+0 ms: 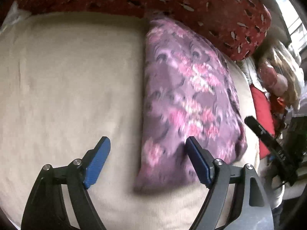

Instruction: Fold small clothes

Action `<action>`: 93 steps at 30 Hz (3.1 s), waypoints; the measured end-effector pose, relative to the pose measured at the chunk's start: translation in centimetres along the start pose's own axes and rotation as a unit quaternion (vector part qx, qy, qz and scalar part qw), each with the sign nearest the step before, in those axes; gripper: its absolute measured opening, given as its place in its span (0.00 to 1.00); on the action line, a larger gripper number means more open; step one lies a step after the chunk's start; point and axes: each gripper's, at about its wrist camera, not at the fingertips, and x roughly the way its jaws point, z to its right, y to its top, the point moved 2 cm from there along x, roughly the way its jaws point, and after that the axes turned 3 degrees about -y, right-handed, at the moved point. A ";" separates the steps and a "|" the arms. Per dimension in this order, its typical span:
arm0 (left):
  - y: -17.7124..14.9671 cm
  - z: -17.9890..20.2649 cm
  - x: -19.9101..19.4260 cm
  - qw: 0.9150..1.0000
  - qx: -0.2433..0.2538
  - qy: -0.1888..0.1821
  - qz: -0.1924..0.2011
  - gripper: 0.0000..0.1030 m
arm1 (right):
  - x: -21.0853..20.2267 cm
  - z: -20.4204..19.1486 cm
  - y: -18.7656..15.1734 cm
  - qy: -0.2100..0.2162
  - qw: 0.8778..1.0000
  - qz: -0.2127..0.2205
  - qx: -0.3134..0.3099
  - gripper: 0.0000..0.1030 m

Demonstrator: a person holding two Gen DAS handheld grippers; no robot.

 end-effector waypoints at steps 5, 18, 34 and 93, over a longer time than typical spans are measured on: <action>-1.3 -0.7 1.3 0.999 -0.024 0.006 -0.021 0.79 | 1.0 0.6 -4.0 -0.032 0.997 -0.069 -0.004 0.05; -1.6 0.4 -1.7 1.000 -0.002 0.018 0.019 0.79 | -3.5 1.4 -2.8 -0.016 0.998 0.041 0.046 0.17; -1.3 0.6 0.7 0.999 -0.003 0.042 0.003 0.79 | -1.6 0.9 -1.5 -0.014 0.999 0.032 0.038 0.18; 6.6 0.7 4.7 0.979 -0.082 -0.171 -0.079 0.85 | 6.1 5.8 2.6 0.049 0.988 -0.046 0.140 0.52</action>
